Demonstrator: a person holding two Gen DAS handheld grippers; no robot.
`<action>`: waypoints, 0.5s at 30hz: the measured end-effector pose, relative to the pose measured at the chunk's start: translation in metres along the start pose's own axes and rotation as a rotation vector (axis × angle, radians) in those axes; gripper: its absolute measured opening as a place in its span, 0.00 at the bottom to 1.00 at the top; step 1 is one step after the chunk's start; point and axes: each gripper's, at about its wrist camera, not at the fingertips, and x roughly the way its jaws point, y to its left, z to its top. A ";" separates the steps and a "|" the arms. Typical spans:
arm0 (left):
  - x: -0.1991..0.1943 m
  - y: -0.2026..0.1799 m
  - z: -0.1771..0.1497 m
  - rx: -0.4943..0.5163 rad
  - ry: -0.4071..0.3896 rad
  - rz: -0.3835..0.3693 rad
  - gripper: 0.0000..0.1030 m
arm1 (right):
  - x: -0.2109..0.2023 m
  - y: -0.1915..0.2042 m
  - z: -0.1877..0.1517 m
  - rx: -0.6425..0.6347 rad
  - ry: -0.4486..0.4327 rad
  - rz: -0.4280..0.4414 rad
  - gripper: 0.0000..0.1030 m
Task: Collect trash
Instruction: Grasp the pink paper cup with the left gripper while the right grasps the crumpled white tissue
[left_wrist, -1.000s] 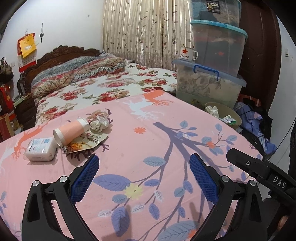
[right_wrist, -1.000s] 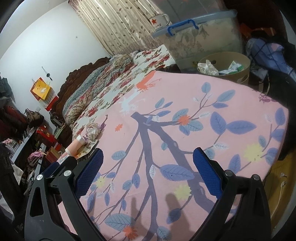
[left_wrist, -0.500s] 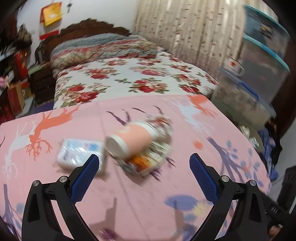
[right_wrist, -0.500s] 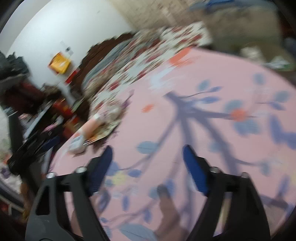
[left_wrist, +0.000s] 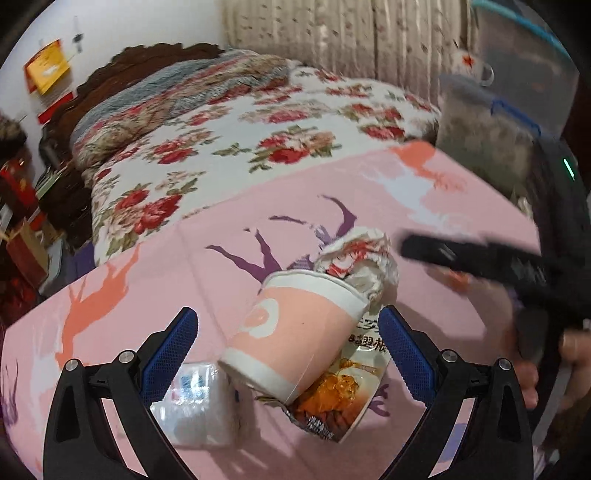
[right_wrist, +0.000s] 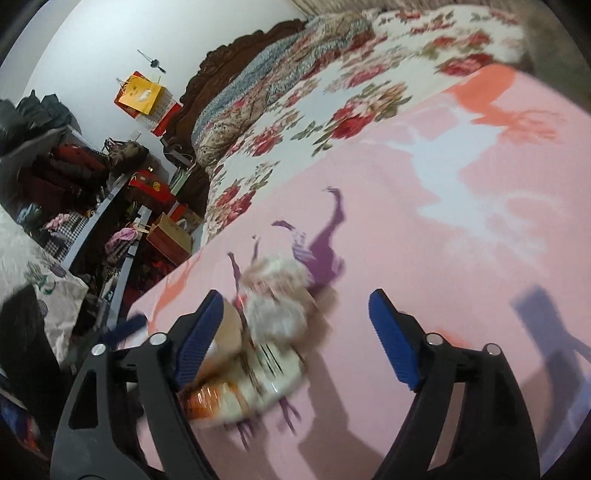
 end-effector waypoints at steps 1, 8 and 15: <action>0.005 -0.002 -0.001 0.014 0.014 0.010 0.92 | 0.009 0.002 0.004 0.007 0.011 -0.003 0.81; 0.036 0.000 -0.011 -0.007 0.163 0.020 0.60 | 0.046 0.016 0.001 -0.086 0.132 -0.012 0.39; -0.011 -0.041 -0.041 0.047 0.098 -0.027 0.59 | -0.015 -0.002 -0.048 -0.096 0.129 0.005 0.37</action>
